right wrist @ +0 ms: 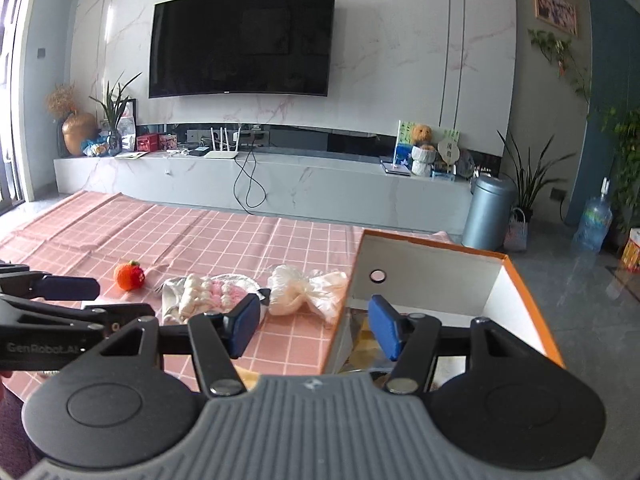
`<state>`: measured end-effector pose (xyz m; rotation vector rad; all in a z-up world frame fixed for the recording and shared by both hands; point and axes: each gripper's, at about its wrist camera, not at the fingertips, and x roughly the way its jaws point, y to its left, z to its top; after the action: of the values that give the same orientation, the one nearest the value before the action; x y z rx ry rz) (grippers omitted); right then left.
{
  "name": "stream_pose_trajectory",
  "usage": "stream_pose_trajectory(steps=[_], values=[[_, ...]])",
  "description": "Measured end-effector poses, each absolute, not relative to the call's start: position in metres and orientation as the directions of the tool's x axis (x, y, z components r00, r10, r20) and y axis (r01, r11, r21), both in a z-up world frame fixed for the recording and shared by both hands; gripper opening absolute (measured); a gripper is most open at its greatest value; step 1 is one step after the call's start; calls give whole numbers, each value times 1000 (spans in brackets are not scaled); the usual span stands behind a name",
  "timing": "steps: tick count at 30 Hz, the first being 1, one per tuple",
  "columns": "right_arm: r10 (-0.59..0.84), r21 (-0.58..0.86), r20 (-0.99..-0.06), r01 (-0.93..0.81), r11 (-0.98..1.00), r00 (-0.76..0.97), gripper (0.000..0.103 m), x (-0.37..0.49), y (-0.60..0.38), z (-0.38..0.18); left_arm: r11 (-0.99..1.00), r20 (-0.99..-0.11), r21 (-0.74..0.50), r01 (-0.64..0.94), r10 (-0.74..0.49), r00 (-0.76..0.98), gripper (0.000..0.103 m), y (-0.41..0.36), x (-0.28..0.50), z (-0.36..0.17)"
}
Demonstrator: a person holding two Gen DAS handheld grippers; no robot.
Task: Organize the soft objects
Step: 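Move both grippers back toward the mesh cloth and yellow cloth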
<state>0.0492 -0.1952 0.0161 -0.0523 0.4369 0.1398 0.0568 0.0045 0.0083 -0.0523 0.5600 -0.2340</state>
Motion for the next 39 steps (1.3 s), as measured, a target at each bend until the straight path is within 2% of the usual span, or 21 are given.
stream_pose_trajectory(steps=[6, 13, 15, 17, 21, 26, 33, 39], values=[[163, -6, -438, -184, 983, 884, 65, 39, -176, -7, 986, -555, -95, 137, -167, 815, 80, 28, 44, -20], [174, -63, -476, -231, 971, 862, 65, 32, -149, -32, 994, -617, -108, 30, -91, 782, 80, 59, 38, -46], [185, -58, -494, -245, 968, 850, 65, 34, -143, -38, 994, -627, -109, -3, -67, 776, 82, 66, 40, -48], [192, -59, -512, -258, 964, 837, 66, 37, -138, -44, 994, -628, -103, -29, -43, 777, 89, 72, 43, -50], [206, -54, -528, -275, 960, 824, 80, 45, -126, -54, 992, -645, -82, -97, 22, 764, 89, 82, 57, -58], [216, -109, -522, -316, 942, 825, 81, 52, -100, -64, 985, -674, -104, -135, 30, 738, 90, 89, 72, -68], [124, -82, -605, -216, 973, 786, 80, 88, -91, -94, 985, -687, -69, -159, 69, 723, 90, 87, 80, -79], [86, -27, -634, -133, 991, 769, 80, 101, -96, -115, 976, -659, -74, -207, 108, 745, 90, 91, 86, -81]])
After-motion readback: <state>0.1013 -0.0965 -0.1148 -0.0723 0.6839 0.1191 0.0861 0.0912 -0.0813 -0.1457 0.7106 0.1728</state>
